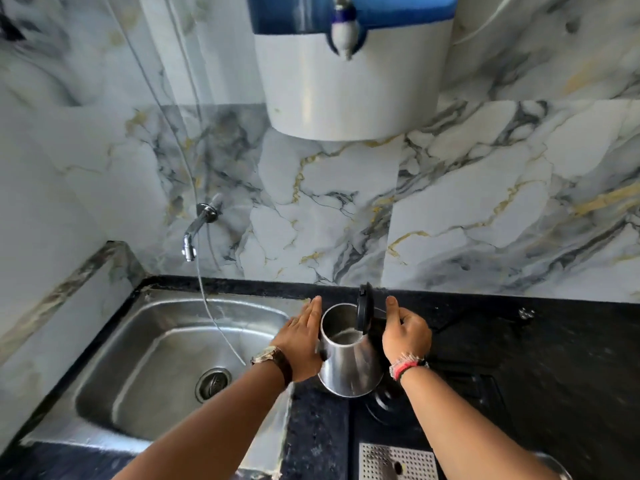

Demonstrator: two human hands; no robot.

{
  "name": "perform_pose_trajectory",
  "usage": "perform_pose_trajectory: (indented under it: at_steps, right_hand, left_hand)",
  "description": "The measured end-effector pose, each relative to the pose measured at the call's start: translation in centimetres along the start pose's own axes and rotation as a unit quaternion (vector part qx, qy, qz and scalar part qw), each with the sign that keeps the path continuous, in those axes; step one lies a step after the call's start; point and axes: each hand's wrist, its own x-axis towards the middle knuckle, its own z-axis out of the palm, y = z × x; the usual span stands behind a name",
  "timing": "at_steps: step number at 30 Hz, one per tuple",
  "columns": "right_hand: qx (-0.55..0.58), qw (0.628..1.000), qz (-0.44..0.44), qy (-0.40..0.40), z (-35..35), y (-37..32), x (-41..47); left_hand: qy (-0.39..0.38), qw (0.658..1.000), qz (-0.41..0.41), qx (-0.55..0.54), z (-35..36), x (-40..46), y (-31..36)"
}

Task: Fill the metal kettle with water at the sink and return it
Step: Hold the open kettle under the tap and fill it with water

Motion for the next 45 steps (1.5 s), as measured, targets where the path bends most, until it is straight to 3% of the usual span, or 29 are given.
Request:
perform_pose_trajectory:
  at_steps: [8,13,15,17,26,32,35,38,41,45]
  right_hand:
    - [0.003,0.999,0.044,-0.004,12.6,-5.9,-5.1]
    - [0.0,0.998,0.067,0.006,21.1,-8.3,-7.7]
    - [-0.01,0.998,0.069,-0.009,24.0,-9.4,-8.5]
    - [-0.018,0.998,0.062,-0.017,26.1,-10.7,-9.3]
    - [-0.011,0.999,0.051,-0.011,35.3,-14.8,-10.0]
    - [0.0,0.997,0.076,-0.011,39.4,-14.6,-8.8]
    - [0.003,0.996,0.081,-0.02,41.0,-14.9,-8.2]
    - [0.008,0.996,0.088,-0.023,42.1,-15.1,-7.7]
    - [0.014,0.995,0.093,-0.02,42.6,-15.5,-7.3]
    - [0.033,0.994,0.102,-0.006,42.7,-15.7,-7.3]
  left_hand:
    - [-0.018,0.998,-0.028,0.047,-4.1,-1.0,-14.3]
    - [0.118,0.971,-0.205,-0.004,-10.6,1.3,-25.9]
    - [0.099,0.957,-0.27,-0.032,-13.5,2.9,-30.4]
    - [0.046,0.957,-0.288,0.005,-15.4,4.3,-33.5]
    - [0.014,0.964,-0.205,0.169,-17.3,10.1,-35.0]
    - [-0.004,0.988,-0.129,0.085,-16.3,10.6,-37.8]
    - [-0.071,0.996,-0.034,-0.037,-16.4,10.4,-40.9]
    - [-0.051,0.992,0.013,-0.114,-15.5,9.3,-43.2]
    - [-0.023,0.993,-0.022,-0.11,-13.0,7.7,-44.4]
    - [-0.14,0.989,-0.042,-0.011,-9.2,6.0,-45.2]
